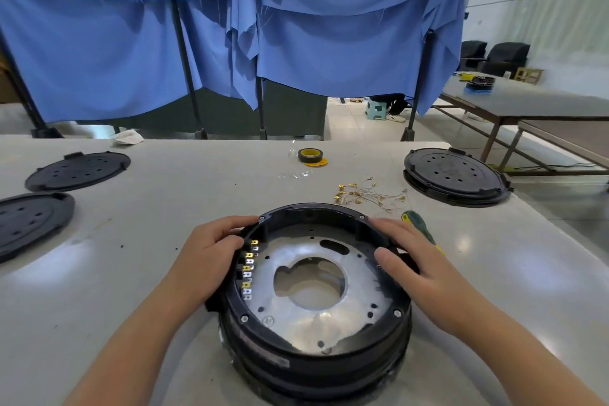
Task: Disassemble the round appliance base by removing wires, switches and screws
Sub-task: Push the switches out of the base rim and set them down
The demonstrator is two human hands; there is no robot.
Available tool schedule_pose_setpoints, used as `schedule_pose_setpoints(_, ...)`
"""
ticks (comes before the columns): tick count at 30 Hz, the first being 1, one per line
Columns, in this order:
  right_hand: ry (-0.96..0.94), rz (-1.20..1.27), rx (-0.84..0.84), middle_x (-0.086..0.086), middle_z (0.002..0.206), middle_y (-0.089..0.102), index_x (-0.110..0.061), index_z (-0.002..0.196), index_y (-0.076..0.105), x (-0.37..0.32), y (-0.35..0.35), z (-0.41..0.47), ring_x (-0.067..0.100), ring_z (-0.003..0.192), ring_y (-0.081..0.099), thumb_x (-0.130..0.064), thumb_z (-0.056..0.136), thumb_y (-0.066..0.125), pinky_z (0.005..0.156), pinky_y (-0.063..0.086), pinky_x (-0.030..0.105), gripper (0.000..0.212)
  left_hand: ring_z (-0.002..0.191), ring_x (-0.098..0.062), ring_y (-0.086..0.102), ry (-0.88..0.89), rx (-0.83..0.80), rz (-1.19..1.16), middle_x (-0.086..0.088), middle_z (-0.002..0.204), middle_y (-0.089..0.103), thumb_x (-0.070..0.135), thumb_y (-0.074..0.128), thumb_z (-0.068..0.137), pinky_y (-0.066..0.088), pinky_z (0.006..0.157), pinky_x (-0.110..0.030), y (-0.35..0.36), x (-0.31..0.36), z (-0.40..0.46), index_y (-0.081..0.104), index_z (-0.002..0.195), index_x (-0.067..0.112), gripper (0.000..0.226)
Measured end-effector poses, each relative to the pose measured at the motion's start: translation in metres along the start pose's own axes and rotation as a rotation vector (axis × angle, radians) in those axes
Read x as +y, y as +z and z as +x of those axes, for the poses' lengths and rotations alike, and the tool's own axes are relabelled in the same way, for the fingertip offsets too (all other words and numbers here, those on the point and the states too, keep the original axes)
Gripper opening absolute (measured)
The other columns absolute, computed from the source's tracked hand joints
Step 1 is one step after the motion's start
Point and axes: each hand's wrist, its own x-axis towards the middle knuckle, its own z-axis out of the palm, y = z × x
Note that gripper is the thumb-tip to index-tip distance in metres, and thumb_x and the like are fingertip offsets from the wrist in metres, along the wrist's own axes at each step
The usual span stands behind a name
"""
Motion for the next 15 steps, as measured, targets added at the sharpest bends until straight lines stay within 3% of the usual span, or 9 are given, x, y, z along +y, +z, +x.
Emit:
schedule_pose_setpoints(3, -0.036, -0.020, -0.018, -0.028, 0.144, 0.033, -0.043, 0.138, 0.040, 0.004, 0.005, -0.005, -0.014, 0.133, 0.024, -0.059, 0.086, 0.038, 0.107, 0.022, 0.015, 0.054, 0.107, -0.006, 0.054, 0.118, 0.048, 0.302, 0.015, 0.113, 0.064, -0.003, 0.047, 0.084, 0.036, 0.090, -0.021, 0.001, 0.016, -0.005, 0.067, 0.107, 0.030, 0.046)
schedule_pose_setpoints(5, -0.053, -0.034, -0.016, -0.027, 0.146, 0.030, -0.041, 0.140, 0.038, 0.006, 0.007, -0.007, -0.013, 0.135, 0.022, -0.065, 0.085, 0.033, 0.107, 0.020, 0.014, 0.061, 0.110, -0.007, 0.050, 0.269, 0.103, 0.435, 0.014, 0.115, 0.061, 0.002, 0.050, 0.084, 0.032, 0.092, -0.018, 0.012, 0.033, -0.012, 0.065, 0.115, 0.024, 0.041)
schedule_pose_setpoints(8, -0.079, -0.036, -0.006, -0.028, 0.144, 0.033, -0.045, 0.140, 0.033, 0.005, 0.008, -0.008, -0.012, 0.133, 0.025, -0.068, 0.083, 0.030, 0.106, 0.023, 0.015, 0.062, 0.086, -0.001, 0.057, 0.295, -0.054, 0.423, 0.019, 0.096, 0.063, 0.017, 0.053, 0.085, 0.039, 0.077, -0.017, 0.042, 0.062, -0.024, 0.067, 0.109, 0.029, 0.031)
schedule_pose_setpoints(10, -0.084, -0.022, -0.001, -0.034, 0.139, 0.034, -0.055, 0.135, 0.027, 0.006, 0.008, -0.008, -0.016, 0.129, 0.028, -0.069, 0.082, 0.031, 0.101, 0.024, 0.006, 0.055, 0.074, 0.003, 0.060, 0.216, -0.251, 0.447, 0.017, 0.085, 0.065, 0.027, 0.052, 0.085, 0.044, 0.069, -0.018, 0.066, 0.073, -0.025, 0.068, 0.102, 0.029, 0.023)
schedule_pose_setpoints(12, -0.027, 0.013, -0.008, -0.043, 0.135, 0.028, -0.063, 0.131, 0.020, 0.007, 0.008, -0.008, -0.024, 0.125, 0.023, -0.080, 0.077, 0.027, 0.099, 0.022, 0.004, 0.057, 0.073, -0.009, 0.068, 0.036, -0.430, 0.366, 0.006, 0.086, 0.071, 0.027, 0.052, 0.086, 0.055, 0.069, -0.027, 0.088, 0.079, -0.017, 0.070, 0.096, 0.020, 0.022)
schedule_pose_setpoints(15, 0.058, 0.072, -0.009, -0.037, 0.141, 0.027, -0.057, 0.137, 0.020, 0.014, 0.009, -0.009, -0.018, 0.130, 0.024, -0.084, 0.074, 0.018, 0.109, 0.023, 0.017, 0.068, 0.061, -0.024, 0.066, -0.334, -0.594, 0.103, -0.011, 0.083, 0.068, 0.024, 0.051, 0.090, 0.057, 0.058, -0.031, 0.109, 0.082, -0.001, 0.063, 0.100, 0.002, 0.027)
